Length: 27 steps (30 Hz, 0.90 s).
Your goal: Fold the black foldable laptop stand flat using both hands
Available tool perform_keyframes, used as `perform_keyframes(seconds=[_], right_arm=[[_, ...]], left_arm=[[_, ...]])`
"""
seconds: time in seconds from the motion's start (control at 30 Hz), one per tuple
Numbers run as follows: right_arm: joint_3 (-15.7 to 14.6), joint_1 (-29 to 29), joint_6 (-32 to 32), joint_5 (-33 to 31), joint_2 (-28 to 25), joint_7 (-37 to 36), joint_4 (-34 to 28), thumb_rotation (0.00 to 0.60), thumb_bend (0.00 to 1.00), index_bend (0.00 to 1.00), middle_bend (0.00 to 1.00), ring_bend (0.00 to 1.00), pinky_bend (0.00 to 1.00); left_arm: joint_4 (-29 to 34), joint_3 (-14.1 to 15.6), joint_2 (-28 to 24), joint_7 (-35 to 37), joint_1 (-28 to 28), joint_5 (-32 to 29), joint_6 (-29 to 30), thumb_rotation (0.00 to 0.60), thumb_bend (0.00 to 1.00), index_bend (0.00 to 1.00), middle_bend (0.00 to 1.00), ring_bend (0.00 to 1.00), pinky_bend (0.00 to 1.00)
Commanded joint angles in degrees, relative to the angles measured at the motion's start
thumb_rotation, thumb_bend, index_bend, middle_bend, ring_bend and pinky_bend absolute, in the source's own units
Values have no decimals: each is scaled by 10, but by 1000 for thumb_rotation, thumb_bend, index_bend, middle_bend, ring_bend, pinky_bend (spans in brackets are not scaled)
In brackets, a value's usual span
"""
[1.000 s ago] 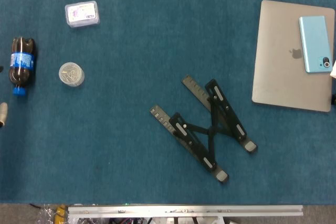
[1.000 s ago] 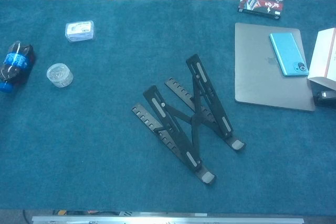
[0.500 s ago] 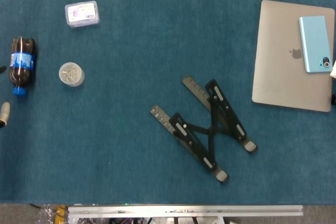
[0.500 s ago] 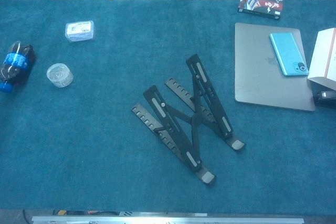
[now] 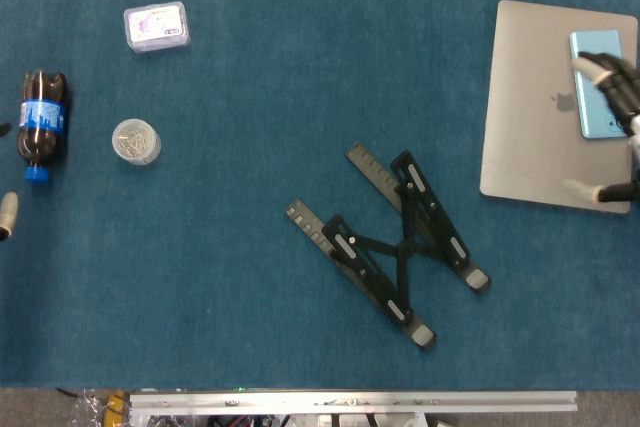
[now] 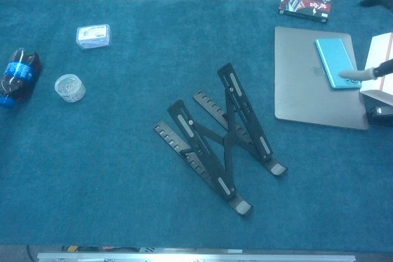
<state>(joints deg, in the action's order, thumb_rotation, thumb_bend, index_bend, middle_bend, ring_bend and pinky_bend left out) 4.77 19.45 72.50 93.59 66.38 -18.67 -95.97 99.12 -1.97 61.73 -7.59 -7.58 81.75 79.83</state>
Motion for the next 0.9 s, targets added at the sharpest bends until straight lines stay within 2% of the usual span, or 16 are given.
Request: perform_keyframes(seconds=[0.03,0.2,0.43,0.9], right_arm=[[-12,46,-47,29,0,-113,-20,600,13,0,71,0,129],[-16,78,-73,32,26,-211,-9,600,13,0,71,0,129],[-13,123,-119,16,63,-299,3,600,13,0,71,0,129],[-10,180,-182,-22,135,-359,41,600,14,0,72,0,129]], left_arm=[[0,0,-1,3,1,-2,0,600,407,132,104,107,74],[-1,1,-3,6,0,-4,-4,600,407,132,104,107,74],[-5,0,-1,6,-4,-7,-11,600,407,132,104,107,74],[-22,2,0,24,-4,-11,-18,600,407,132,104,107,74]])
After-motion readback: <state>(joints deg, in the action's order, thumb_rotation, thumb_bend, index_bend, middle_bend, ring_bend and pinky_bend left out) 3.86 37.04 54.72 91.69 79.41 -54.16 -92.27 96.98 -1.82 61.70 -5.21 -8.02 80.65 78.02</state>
